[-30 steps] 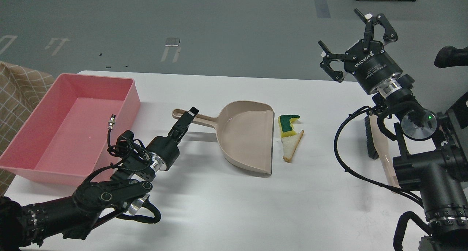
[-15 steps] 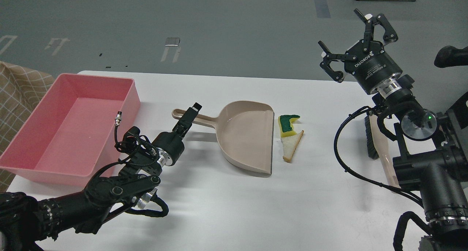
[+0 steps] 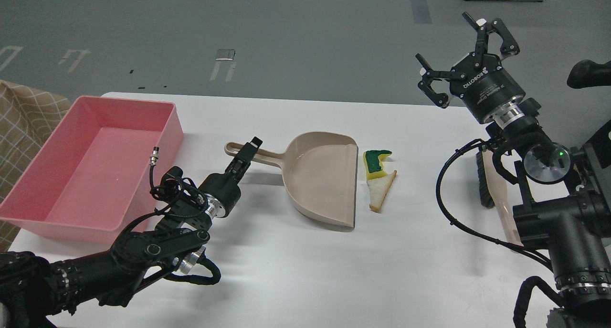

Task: Sweep and dump garbage into bin
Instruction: 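Move the right gripper down to the wooden brush handle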

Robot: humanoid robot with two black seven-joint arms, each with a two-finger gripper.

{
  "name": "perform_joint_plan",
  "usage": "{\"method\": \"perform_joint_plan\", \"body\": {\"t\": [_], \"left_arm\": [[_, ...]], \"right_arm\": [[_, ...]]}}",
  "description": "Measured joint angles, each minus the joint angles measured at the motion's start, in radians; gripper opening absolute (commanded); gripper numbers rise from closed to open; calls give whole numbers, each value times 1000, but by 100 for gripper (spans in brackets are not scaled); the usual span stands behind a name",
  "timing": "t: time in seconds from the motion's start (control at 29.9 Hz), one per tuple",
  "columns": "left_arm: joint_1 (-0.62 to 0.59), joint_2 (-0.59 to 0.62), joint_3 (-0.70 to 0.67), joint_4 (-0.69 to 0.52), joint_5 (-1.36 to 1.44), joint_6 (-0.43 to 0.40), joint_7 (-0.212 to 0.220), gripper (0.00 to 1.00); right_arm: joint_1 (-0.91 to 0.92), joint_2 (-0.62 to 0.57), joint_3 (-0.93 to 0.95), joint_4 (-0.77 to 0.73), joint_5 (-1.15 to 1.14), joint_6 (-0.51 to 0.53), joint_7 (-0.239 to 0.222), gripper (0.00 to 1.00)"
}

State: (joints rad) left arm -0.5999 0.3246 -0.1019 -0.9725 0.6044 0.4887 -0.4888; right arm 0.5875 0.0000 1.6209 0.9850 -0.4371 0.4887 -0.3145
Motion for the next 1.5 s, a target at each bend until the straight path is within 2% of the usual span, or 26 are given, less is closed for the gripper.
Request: {"method": "perform_joint_plan", "body": {"t": [0.64,0.7,1.07,1.17,1.3,1.5], "left_arm": [[-38,-2,11,-5,2,0,0,0],[-44,2,12,-5,3,0,0,0],[-58,5,33,-2,5,0,0,0],[-61,5,33,-1,5,0,0,0],[-63,6,33,-2,5,0,0,0],[-64,8,33,-2,6,0,0,0]], "right_arm": [[22,0,-10,8,-7,0,-6,100],[24,-28,-30,12,-19,0,-11,100],[132,-361,-449,21,-36,0,-14,100],[209,-446,-629,19,-51,0,-14,100],[300,-511,-815,20,-105,0,-14,100],[417,-584,-1086,21,-331,0,-14,100]]}}
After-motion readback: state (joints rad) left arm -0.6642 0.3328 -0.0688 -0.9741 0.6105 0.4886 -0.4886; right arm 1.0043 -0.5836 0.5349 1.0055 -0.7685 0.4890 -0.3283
